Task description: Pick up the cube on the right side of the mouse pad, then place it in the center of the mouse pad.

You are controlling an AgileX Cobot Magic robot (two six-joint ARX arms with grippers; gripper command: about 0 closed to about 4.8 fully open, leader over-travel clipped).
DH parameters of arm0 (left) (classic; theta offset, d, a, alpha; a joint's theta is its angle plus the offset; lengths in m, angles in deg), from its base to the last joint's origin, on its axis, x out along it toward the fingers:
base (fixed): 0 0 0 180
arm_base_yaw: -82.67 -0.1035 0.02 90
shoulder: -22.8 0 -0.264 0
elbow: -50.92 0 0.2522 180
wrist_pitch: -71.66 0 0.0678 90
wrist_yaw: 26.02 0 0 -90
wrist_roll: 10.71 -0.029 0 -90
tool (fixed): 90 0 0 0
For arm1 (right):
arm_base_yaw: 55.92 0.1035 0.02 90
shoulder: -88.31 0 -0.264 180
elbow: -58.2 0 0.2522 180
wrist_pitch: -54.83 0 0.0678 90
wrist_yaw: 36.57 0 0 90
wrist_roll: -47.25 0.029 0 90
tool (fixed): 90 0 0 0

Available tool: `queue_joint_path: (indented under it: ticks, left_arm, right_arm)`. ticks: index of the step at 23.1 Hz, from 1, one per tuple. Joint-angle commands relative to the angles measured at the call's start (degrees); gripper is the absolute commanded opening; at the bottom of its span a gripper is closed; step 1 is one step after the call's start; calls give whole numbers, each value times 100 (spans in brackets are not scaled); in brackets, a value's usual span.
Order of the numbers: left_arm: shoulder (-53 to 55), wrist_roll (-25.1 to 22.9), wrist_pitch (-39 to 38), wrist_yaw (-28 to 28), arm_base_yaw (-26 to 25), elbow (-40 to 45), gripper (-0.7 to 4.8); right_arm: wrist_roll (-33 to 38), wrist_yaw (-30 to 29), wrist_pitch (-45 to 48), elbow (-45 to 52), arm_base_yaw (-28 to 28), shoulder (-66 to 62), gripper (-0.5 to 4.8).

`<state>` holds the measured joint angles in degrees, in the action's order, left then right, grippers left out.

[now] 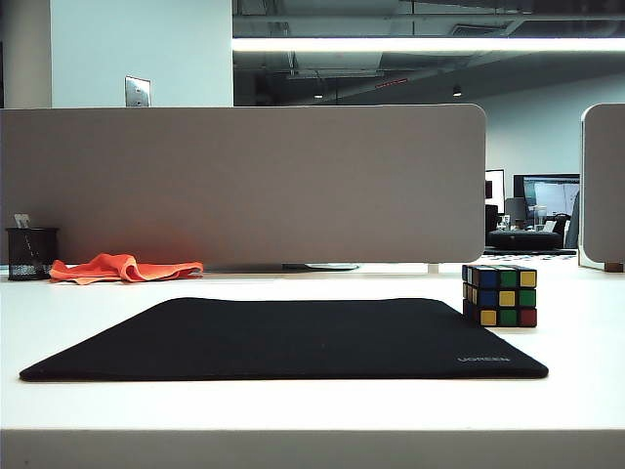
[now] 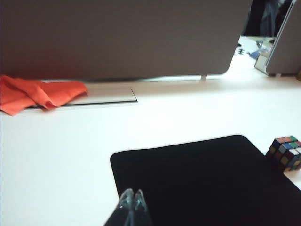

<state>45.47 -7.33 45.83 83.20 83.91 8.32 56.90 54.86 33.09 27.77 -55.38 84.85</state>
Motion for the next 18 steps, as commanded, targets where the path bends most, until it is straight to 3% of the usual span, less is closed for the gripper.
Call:
queue_joint_path:
  ticks: [1,4,10,14,16,18]
  left_arm:
    - [772,-35,-31,487,0,-595,-6]
    - [1106,-48,-20,647,77,-898,-6]
    - [1550,-629,-407,804,481,-1246,0]
    - [1604,-796,-597,774,638,-1246,84]
    - [1635,-798,-610,802,638,-1246,94]
    - [1657,-793,-605,802,638,-1246,137]
  right_arm:
    - [-227,-35,-535,-485,4,-431,-3]
    - [-238,-28,-894,-911,4,-883,-3]
    - [-527,-28,-1307,-1932,7,-2079,-3]
    - [-669,122,-1698,-2483,197,-2715,-3]
    - [-787,205,-2015,-2894,444,-3292,-2]
    - [-802,205,-2358,-3335,686,-3963,44]
